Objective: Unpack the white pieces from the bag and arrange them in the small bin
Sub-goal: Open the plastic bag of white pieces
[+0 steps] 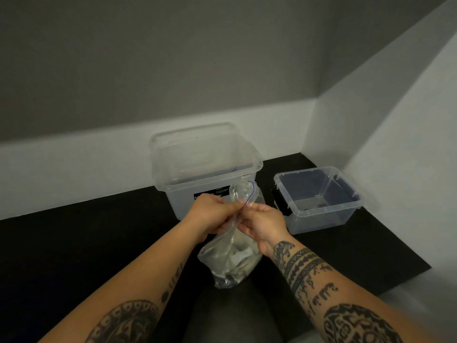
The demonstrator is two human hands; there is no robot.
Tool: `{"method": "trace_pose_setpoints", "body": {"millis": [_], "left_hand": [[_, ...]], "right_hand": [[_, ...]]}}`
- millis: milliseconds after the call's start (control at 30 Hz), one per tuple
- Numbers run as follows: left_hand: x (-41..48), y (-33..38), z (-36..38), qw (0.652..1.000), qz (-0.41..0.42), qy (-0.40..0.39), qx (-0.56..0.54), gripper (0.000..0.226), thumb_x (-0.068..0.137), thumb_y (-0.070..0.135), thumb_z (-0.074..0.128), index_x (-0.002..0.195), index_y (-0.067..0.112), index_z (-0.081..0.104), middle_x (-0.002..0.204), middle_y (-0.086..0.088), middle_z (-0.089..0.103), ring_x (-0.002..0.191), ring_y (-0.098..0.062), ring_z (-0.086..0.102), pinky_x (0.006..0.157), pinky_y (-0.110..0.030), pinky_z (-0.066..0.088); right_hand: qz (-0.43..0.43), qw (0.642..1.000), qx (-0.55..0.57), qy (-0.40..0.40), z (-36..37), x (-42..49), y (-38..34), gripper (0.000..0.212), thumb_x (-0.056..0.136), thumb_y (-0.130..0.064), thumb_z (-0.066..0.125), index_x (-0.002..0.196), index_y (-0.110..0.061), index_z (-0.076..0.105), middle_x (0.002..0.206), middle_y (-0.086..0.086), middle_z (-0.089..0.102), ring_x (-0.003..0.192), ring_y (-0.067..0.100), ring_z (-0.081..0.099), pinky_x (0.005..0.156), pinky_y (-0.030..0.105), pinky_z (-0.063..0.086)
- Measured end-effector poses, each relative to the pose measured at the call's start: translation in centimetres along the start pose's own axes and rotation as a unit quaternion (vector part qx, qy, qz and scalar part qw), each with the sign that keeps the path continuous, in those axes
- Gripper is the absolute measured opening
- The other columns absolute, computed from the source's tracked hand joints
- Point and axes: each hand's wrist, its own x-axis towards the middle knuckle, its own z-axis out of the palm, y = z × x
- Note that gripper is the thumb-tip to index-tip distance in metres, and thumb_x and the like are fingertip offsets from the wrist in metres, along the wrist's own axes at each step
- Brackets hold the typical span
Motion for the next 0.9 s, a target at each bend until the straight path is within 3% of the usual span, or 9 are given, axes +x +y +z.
{"method": "trace_pose_setpoints", "body": {"millis": [100,233,300,367,500,633,700,833,900], "left_hand": [[0.3,-0.4,-0.1,1.000,-0.011,0.012,0.004,0.024,0.091,0.018,0.076,0.071,0.012,0.063,0.055,-0.004,0.059,0.043,-0.012,0.050,0.046,-0.021,0.042],[0.7,-0.8,-0.7,0.987,-0.105,0.006,-0.125,0.024,0.104,0.010,0.053,0.082,0.010,0.063,0.063,-0.003,0.068,0.053,-0.015,0.060,0.054,-0.026,0.046],[1.2,-1.3,-1.3,0.965,-0.139,-0.007,-0.224,0.031,0.109,0.012,0.042,0.086,0.006,0.061,0.062,-0.003,0.069,0.059,-0.020,0.069,0.057,-0.032,0.055],[1.5,-1.9,-2.0,0.938,-0.154,-0.012,-0.311,0.030,0.111,0.013,0.037,0.092,0.003,0.058,0.066,-0.007,0.067,0.056,-0.024,0.073,0.049,-0.035,0.061],[1.4,-2.2,-2.1,0.892,-0.162,-0.021,-0.421,0.030,0.111,0.009,0.037,0.091,-0.001,0.057,0.064,-0.009,0.065,0.056,-0.024,0.071,0.047,-0.042,0.060],[2.4,-2.7,-2.6,0.849,-0.195,0.013,-0.492,0.031,0.107,0.003,0.035,0.082,0.003,0.052,0.049,-0.005,0.054,0.035,-0.015,0.056,0.038,-0.027,0.054],[3.2,-3.3,-3.2,0.834,-0.219,0.006,-0.506,0.031,0.102,0.002,0.036,0.075,0.012,0.047,0.050,0.003,0.043,0.033,-0.011,0.043,0.039,-0.020,0.046],[3.3,-3.8,-3.2,0.817,-0.237,-0.043,-0.524,0.033,0.086,0.004,0.044,0.062,0.023,0.034,0.052,0.009,0.029,0.035,-0.008,0.025,0.050,-0.014,0.020],[2.8,-3.8,-3.0,0.816,-0.231,-0.063,-0.526,0.025,0.085,0.012,0.051,0.062,0.019,0.042,0.055,0.008,0.030,0.038,-0.008,0.023,0.045,-0.016,0.018]], "right_hand": [[0.012,0.999,0.024,-0.024,-0.2,-0.1,0.3,0.021,0.095,-0.006,0.068,0.115,0.001,0.068,0.108,0.020,0.075,0.094,0.025,0.073,0.087,0.036,0.061],[0.069,0.992,0.094,-0.046,-1.3,0.2,0.6,0.007,0.100,-0.010,0.061,0.105,-0.008,0.065,0.087,0.006,0.073,0.079,0.016,0.072,0.067,0.028,0.061],[0.087,0.988,0.120,-0.036,-2.2,0.5,0.7,0.007,0.102,-0.013,0.058,0.103,-0.009,0.064,0.090,0.007,0.071,0.079,0.016,0.070,0.061,0.026,0.061],[0.097,0.985,0.142,-0.024,-3.0,0.8,0.6,0.011,0.103,-0.015,0.056,0.105,-0.008,0.064,0.092,0.010,0.071,0.075,0.017,0.072,0.061,0.027,0.062],[0.108,0.979,0.171,-0.014,-3.7,0.8,0.1,0.013,0.104,-0.017,0.054,0.106,-0.009,0.065,0.086,0.004,0.067,0.069,0.013,0.068,0.069,0.028,0.060],[0.136,0.963,0.231,-0.004,-5.0,0.6,0.0,0.025,0.108,-0.016,0.044,0.122,-0.007,0.061,0.085,0.006,0.066,0.063,0.015,0.059,0.069,0.031,0.051],[0.161,0.962,0.218,-0.010,-5.7,0.0,0.1,0.031,0.102,-0.021,0.049,0.126,-0.007,0.062,0.076,0.007,0.067,0.059,0.019,0.061,0.069,0.033,0.049],[0.190,0.976,0.091,-0.062,-6.6,-1.4,0.9,0.054,0.093,-0.055,0.063,0.121,-0.009,0.068,0.114,0.016,0.075,0.105,0.032,0.070,0.080,0.040,0.055],[0.175,0.981,-0.003,-0.086,-6.6,-1.9,1.3,0.052,0.085,-0.052,0.070,0.122,-0.015,0.067,0.110,0.012,0.076,0.097,0.028,0.068,0.075,0.036,0.054]]}}
